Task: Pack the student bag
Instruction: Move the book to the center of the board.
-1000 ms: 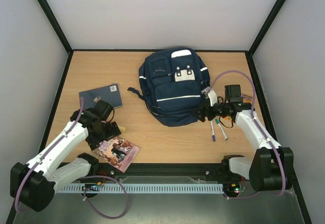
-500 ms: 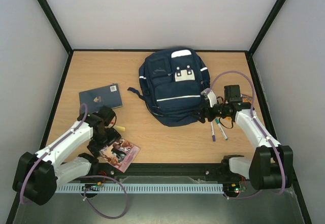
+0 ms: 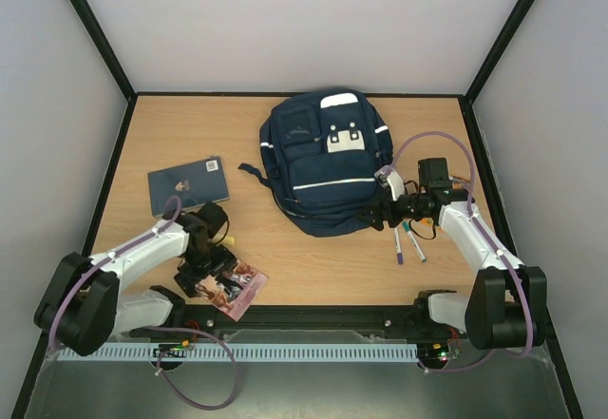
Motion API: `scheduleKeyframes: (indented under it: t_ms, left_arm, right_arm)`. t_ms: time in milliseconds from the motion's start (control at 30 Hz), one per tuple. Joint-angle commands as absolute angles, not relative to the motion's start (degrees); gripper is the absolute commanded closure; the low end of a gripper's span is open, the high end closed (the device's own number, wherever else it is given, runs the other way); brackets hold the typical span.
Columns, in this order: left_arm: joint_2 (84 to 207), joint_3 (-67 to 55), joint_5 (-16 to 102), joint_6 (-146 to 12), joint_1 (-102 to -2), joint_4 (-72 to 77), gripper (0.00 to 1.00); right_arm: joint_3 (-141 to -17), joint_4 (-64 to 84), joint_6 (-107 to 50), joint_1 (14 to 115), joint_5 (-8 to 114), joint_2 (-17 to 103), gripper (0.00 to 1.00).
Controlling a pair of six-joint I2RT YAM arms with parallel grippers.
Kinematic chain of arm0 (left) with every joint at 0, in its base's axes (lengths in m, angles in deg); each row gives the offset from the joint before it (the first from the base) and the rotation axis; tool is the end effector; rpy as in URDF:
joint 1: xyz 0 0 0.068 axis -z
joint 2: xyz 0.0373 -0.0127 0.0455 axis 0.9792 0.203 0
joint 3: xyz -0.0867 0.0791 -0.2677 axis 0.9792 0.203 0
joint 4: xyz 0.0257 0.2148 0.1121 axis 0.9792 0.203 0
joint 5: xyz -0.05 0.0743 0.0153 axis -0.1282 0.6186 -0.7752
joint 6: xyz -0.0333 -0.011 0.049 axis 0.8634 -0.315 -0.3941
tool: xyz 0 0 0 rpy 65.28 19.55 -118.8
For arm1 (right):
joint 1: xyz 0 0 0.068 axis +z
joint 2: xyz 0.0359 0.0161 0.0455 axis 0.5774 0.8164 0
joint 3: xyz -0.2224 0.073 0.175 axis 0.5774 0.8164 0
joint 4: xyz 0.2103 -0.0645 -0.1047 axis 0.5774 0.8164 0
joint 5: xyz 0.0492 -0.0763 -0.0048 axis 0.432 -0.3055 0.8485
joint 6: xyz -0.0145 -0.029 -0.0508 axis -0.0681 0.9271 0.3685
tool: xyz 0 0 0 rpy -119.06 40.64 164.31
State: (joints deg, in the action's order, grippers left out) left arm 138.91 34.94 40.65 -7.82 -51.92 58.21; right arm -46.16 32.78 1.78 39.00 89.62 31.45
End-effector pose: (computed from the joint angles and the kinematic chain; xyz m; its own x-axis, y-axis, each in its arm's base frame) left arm 0.1120 -0.0648 0.1705 -0.7003 -0.6899 0.1833 -0.7066 0.7065 -0.0402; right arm 0.2149 0.0449 0.2499 -0.5096 -0.3183 -0.7993 -0.7520 0.6161 0.2341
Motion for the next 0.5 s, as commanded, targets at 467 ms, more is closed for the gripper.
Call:
scheduleKeyframes:
  t_ms: [467]
  left_arm:
    - [160.77, 20.19, 48.08, -21.1, -36.19, 38.53, 0.03]
  right_arm:
    - [-47.54, 34.92, 0.49, 39.59, 92.18, 33.68, 0.16]
